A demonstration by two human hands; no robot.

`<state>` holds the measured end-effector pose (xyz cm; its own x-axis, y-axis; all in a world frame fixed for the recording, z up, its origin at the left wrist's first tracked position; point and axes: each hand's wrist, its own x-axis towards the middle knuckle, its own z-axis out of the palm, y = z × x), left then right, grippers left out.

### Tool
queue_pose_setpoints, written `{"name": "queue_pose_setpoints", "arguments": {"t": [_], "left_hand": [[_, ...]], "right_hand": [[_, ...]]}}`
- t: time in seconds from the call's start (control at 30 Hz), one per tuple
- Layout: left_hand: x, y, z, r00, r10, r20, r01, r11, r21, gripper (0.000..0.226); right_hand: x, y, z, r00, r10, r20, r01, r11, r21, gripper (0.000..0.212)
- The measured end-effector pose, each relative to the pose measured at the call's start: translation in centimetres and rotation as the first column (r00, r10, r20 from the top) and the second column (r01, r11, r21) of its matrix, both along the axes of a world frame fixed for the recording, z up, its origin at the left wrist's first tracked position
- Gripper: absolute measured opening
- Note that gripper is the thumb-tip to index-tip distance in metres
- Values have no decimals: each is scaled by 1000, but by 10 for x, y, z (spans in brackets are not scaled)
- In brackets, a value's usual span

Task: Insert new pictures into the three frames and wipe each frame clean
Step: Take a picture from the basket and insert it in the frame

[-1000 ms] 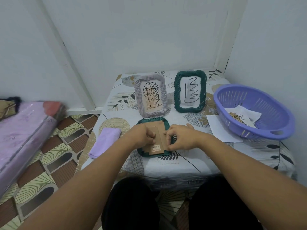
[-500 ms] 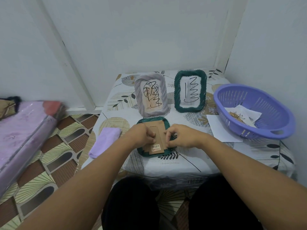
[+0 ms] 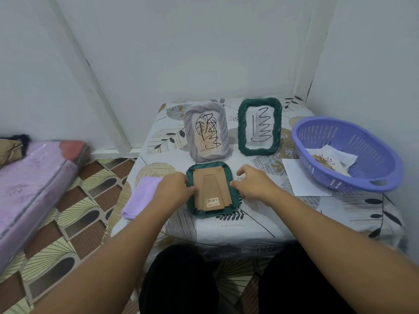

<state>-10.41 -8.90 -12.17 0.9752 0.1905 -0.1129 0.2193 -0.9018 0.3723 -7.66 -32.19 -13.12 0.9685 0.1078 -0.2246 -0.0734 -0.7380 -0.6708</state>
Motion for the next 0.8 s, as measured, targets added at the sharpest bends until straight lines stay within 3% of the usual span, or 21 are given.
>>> {"name": "queue_pose_setpoints", "arguments": {"t": [0.2, 0.33, 0.4, 0.57, 0.8], "left_hand": [[-2, 3, -6, 997, 53, 47, -48, 995, -92, 22], [-4, 5, -4, 998, 46, 35, -40, 987, -156, 25], [-3, 3, 0, 998, 37, 56, -28, 989, -147, 33], [2, -17, 30, 979, 0, 203, 34, 986, -163, 38], [11, -55, 63, 979, -66, 190, 84, 993, -86, 49]], "right_hand": [[-3, 5, 4, 971, -88, -224, 138, 965, 222, 37], [-4, 12, 1, 946, -88, -313, 204, 911, 358, 10], [-3, 15, 0, 937, -109, -331, 250, 872, 421, 7], [-3, 25, 9, 931, -129, -343, 312, 769, 558, 25], [-10, 28, 39, 911, -39, -411, 344, 622, 703, 52]]}}
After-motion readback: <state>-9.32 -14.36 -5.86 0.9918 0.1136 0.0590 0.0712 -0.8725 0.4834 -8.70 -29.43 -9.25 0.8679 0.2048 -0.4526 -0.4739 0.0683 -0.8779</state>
